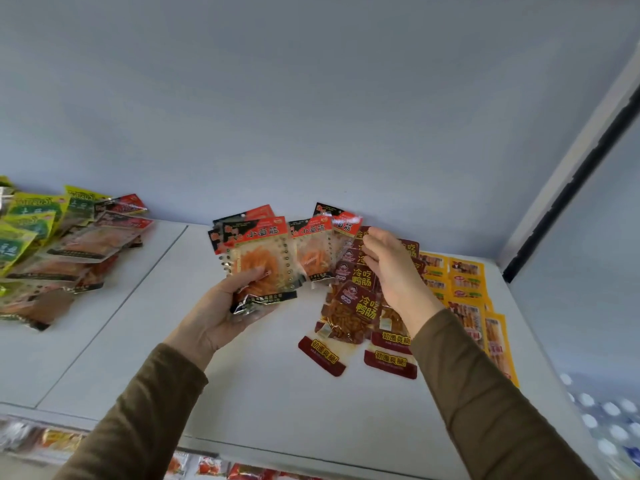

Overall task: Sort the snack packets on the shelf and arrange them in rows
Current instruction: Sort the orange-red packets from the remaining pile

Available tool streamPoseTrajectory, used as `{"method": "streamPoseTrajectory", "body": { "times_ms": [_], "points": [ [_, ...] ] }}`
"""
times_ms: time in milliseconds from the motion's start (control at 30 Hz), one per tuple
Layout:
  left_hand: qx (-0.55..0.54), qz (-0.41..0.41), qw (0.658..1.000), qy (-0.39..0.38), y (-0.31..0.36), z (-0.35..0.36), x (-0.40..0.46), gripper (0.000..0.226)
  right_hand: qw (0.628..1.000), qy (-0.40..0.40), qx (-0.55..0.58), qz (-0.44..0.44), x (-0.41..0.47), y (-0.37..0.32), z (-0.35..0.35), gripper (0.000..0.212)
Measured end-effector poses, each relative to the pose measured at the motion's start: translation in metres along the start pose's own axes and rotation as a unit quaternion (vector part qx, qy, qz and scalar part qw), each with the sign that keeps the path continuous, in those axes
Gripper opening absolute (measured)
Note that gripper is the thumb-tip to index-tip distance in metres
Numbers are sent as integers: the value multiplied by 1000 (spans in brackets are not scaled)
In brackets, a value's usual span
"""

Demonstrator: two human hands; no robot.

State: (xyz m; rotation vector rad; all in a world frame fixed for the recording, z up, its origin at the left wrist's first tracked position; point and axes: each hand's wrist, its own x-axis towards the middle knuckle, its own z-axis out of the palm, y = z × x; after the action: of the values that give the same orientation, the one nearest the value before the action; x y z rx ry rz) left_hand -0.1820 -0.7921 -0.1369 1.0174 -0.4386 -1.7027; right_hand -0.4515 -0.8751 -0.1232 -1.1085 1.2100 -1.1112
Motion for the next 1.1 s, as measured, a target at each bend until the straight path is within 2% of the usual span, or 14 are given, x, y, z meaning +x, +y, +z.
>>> {"method": "streamPoseTrajectory", "body": {
  "times_ms": [133, 233, 400, 567, 667, 767, 900, 967, 1033, 1100],
  "points": [
    [10, 24, 999, 28, 8, -4, 14, 59, 994, 16, 75, 73, 14, -4, 29, 63],
    [19, 8, 999, 34, 8, 6, 28, 57, 984, 38, 136, 108, 29, -7, 45, 55],
    [40, -5, 999, 15, 14, 19, 49, 60, 987, 52, 71, 134, 49, -9, 59, 39],
    [37, -7, 999, 3, 14, 14, 58, 63, 993, 9, -102, 58, 51, -4, 63, 48],
    [45, -4, 999, -10, 12, 12, 60, 61, 989, 20, -145, 22, 48, 6, 73, 49],
    [51, 8, 999, -4, 14, 7, 60, 60, 994, 30, -103, -12, 48, 7, 71, 37],
    [85, 39, 996, 3, 21, -14, 55, 60, 995, 74, 37, -61, 45, -23, 44, 32],
    [93, 46, 995, 3, 25, -19, 50, 59, 991, 50, 104, -73, 39, -38, 33, 31],
    [100, 50, 994, 1, 24, -16, 45, 61, 987, -31, 148, -52, 28, -46, 36, 33],
    [96, 55, 994, -14, 22, -9, 41, 69, 985, -118, 125, -3, 16, -43, 51, 35]
  ]
}}
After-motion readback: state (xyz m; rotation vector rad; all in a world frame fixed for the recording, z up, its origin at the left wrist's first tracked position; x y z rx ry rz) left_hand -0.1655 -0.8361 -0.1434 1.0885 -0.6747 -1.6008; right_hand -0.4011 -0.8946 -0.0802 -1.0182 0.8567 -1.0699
